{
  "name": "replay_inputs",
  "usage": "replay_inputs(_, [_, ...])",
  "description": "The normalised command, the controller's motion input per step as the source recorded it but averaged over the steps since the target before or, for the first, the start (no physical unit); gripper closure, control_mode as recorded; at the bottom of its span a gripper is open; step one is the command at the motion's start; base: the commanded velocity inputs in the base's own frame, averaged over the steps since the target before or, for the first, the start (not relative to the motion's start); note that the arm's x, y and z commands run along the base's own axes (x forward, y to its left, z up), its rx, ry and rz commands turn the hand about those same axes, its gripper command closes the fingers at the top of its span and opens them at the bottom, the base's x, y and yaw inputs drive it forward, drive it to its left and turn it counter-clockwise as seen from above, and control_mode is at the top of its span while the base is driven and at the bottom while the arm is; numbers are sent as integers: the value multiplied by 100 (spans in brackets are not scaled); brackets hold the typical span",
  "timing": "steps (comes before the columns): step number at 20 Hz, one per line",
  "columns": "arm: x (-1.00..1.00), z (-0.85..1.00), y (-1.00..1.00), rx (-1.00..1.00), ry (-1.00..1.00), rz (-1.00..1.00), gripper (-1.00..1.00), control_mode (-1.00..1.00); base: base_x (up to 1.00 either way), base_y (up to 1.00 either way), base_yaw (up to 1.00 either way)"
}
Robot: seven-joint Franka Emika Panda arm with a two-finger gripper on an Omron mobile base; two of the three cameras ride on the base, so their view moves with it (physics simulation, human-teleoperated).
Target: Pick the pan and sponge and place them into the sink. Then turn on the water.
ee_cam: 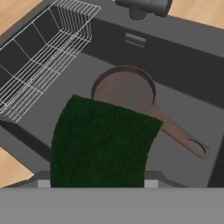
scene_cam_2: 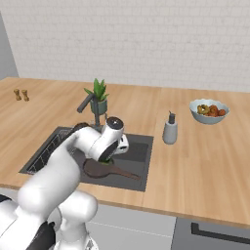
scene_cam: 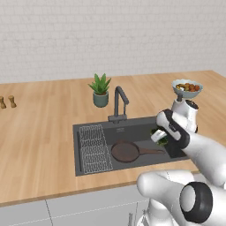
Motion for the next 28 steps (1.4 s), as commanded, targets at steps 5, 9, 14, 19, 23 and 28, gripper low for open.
replay_inputs(5, [39,-50,9,8,0,2,100,-100,0,0,0])
replay_inputs(9, [55,-34,4,5,4,1,100,-100,0,0,0])
replay_inputs(14, [45,-31,14,0,7,0,100,-100,0,0,0])
replay_inputs(19, [33,-36,0,0,7,1,100,-100,0,0,0])
replay_inputs(23, [33,-34,0,0,5,3,100,-100,0,0,0])
replay_inputs(28, [40,-34,0,0,6,2,100,-100,0,0,0])
